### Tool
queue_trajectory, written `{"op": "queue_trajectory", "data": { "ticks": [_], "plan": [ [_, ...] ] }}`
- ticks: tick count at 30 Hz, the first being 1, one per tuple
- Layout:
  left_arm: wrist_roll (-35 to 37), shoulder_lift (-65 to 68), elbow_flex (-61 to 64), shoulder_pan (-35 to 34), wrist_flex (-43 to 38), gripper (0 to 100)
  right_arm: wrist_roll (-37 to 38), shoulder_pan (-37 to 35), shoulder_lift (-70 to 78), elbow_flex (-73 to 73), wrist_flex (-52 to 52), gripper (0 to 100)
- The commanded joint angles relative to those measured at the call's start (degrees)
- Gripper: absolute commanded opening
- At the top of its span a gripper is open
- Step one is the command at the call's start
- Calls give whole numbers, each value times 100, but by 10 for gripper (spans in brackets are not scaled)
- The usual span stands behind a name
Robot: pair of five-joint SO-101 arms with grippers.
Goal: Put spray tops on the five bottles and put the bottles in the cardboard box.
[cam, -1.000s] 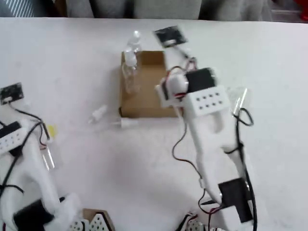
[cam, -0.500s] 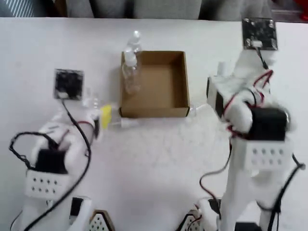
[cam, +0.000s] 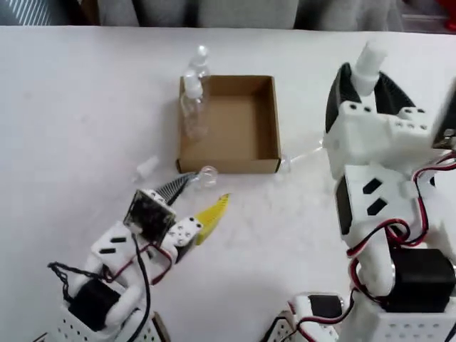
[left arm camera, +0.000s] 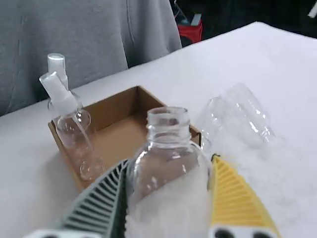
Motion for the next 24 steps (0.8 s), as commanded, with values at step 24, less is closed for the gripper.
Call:
{"op": "queue_trajectory", "data": {
  "ticks": [24],
  "plan": [
    [-53,-602,607,-1262,-967,88,-484,-3538,453,1002,-3037,16]
  ]
}}
